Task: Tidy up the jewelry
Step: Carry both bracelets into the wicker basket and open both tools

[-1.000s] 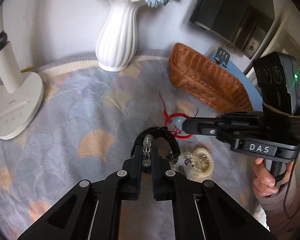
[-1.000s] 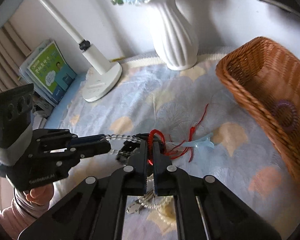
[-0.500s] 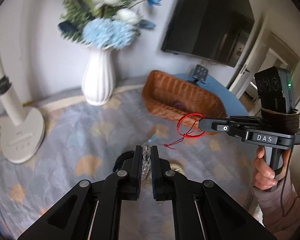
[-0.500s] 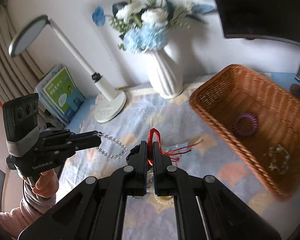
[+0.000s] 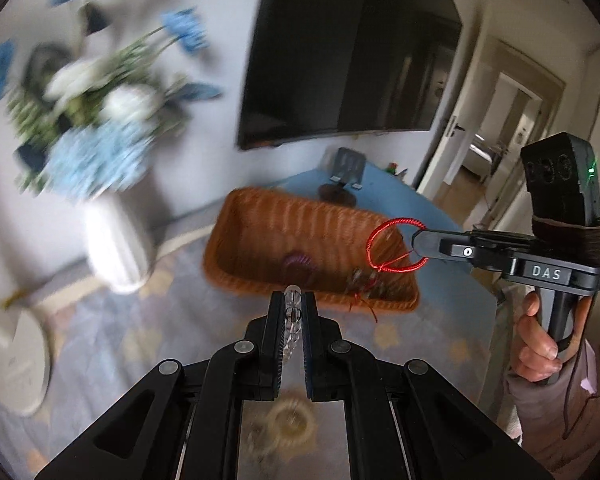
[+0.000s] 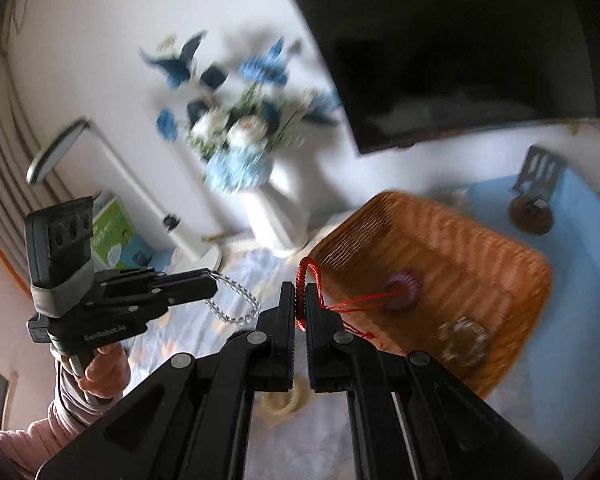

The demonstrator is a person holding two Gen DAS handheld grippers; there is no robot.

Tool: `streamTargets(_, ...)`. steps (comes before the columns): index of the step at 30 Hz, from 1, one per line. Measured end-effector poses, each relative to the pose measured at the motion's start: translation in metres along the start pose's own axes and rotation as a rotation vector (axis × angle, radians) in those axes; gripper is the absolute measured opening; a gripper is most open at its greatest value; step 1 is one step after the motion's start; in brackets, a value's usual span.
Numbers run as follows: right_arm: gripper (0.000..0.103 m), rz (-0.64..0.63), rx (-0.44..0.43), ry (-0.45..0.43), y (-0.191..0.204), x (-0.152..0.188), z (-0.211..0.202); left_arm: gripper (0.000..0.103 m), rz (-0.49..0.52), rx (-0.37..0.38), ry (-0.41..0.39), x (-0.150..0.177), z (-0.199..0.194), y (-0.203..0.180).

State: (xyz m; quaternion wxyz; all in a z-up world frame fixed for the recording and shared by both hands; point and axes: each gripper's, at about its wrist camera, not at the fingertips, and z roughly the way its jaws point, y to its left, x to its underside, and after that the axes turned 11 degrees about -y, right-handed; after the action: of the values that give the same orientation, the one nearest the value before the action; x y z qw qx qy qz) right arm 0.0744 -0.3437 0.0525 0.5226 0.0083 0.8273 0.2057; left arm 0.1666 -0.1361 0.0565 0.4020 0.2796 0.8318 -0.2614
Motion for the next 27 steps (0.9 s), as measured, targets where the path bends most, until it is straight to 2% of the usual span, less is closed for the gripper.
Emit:
streamTargets(3,0.006,-0.004,0.051,-0.048,-0.017,-0.017,-0.011,0.008,0.014,0.029,-0.006,-0.019,0.023,-0.011)
streamTargets(8,0.006,0.005,0.157,-0.076,-0.054,-0.029,-0.003,0.008,0.005,0.081,0.019,-0.038,0.073,-0.025)
streamTargets(12,0.006,0.071,0.195,-0.019,-0.094,-0.020,0.025,0.008,-0.024,0.130,0.069,-0.038,0.120,-0.034)
streamTargets(15,0.006,0.134,0.172,0.036,-0.117,-0.011,0.050,0.008,-0.029,0.129,0.112,-0.031,0.150,-0.039)
streamTargets(20,0.006,0.172,0.159,0.138,-0.133,0.003,0.087,0.008,-0.043,0.123,0.160,-0.020,0.172,-0.036)
streamTargets(23,0.006,0.177,0.221,0.206,-0.145,0.012,0.104,0.008,-0.047,0.127,0.168,-0.017,0.180,-0.036)
streamTargets(27,0.007,0.187,0.329,0.255,-0.164,0.020,0.112,0.008,-0.038,0.156,0.169,-0.019,0.187,-0.046)
